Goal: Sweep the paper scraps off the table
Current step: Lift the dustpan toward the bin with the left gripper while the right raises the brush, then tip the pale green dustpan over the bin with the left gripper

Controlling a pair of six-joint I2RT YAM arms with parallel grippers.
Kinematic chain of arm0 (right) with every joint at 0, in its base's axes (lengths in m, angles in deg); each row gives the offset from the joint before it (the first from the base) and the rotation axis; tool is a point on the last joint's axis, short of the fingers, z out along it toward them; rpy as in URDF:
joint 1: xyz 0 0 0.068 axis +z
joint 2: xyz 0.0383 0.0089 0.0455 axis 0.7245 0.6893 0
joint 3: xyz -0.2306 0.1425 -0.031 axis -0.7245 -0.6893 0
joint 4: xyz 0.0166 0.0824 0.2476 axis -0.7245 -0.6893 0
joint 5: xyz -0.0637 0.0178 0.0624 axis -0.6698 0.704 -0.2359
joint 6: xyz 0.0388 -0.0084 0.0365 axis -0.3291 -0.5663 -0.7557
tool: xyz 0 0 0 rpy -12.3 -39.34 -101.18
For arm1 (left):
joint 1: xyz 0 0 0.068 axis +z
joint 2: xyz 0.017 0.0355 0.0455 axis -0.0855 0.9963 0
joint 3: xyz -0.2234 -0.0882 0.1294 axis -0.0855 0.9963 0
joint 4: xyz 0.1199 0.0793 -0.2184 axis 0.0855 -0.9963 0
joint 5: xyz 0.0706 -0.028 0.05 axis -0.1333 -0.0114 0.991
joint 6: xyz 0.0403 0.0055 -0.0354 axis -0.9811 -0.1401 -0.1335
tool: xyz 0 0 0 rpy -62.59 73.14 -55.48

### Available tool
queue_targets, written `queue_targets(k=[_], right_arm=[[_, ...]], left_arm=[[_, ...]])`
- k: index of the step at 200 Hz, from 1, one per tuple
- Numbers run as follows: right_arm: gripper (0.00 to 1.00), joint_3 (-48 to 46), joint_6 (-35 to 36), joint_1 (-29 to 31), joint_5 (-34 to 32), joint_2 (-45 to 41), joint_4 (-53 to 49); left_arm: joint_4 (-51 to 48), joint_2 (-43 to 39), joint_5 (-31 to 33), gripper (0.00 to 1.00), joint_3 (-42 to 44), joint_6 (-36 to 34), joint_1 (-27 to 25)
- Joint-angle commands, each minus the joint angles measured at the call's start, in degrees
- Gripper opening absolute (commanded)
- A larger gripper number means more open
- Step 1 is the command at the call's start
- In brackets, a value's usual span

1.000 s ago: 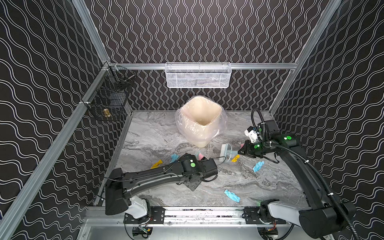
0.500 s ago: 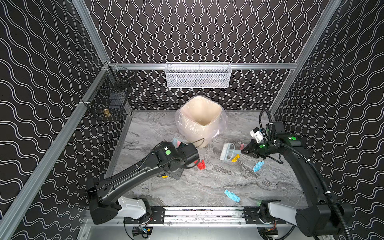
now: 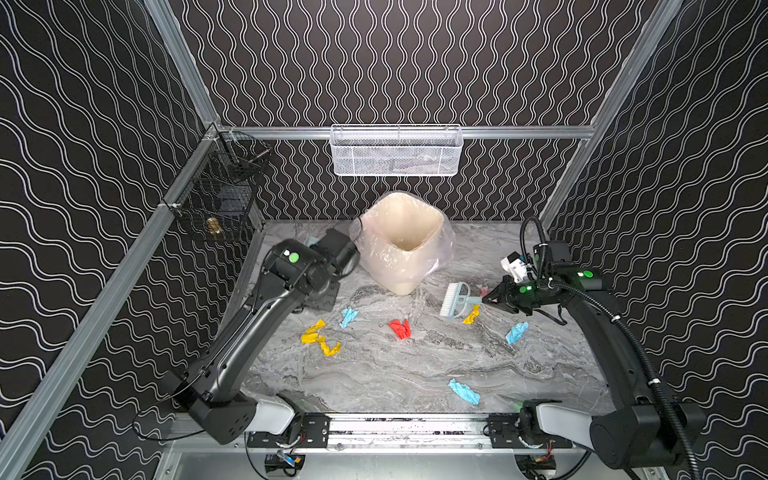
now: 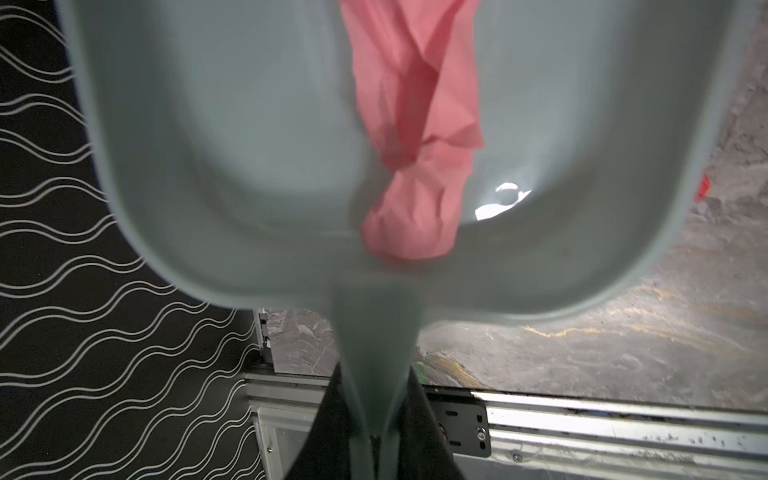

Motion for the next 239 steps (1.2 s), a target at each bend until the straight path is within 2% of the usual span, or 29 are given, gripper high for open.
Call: queue_targets(k=[1, 27, 100, 142, 195, 239], right_arm=[[0.00, 1.0, -0.4, 0.0, 1.3, -0.1, -1.0], [0.00, 1.8, -0.4, 0.0, 1.6, 0.2, -1.5], [0.00, 0.7, -0.5, 0.2, 1.7, -0.5, -1.9], [0.00, -1.2, 0.3, 1.4, 0.1, -1.7, -3.1], [0.00, -3.1, 0.9, 2.8, -0.9, -2.7, -4.3], [0.00, -5.6, 0.9, 3.4, -0.4, -3.8, -4.4]], left_arm=[[1.0, 2.6, 1.1, 0.00, -4.3, -8.9, 3.8], [2.3, 7.0, 2.2, 0.00, -9.9, -12.8, 6.4], [3.7, 18.5, 8.6, 0.00, -24.5, -18.3, 6.4], [4.8, 24.9, 18.4, 0.00, -30.7, -22.2, 1.9], [5.9, 30.3, 21.7, 0.00, -34.9, -25.1, -1.5], [6.3, 31.6, 27.7, 0.00, -33.1, -27.9, -5.3]])
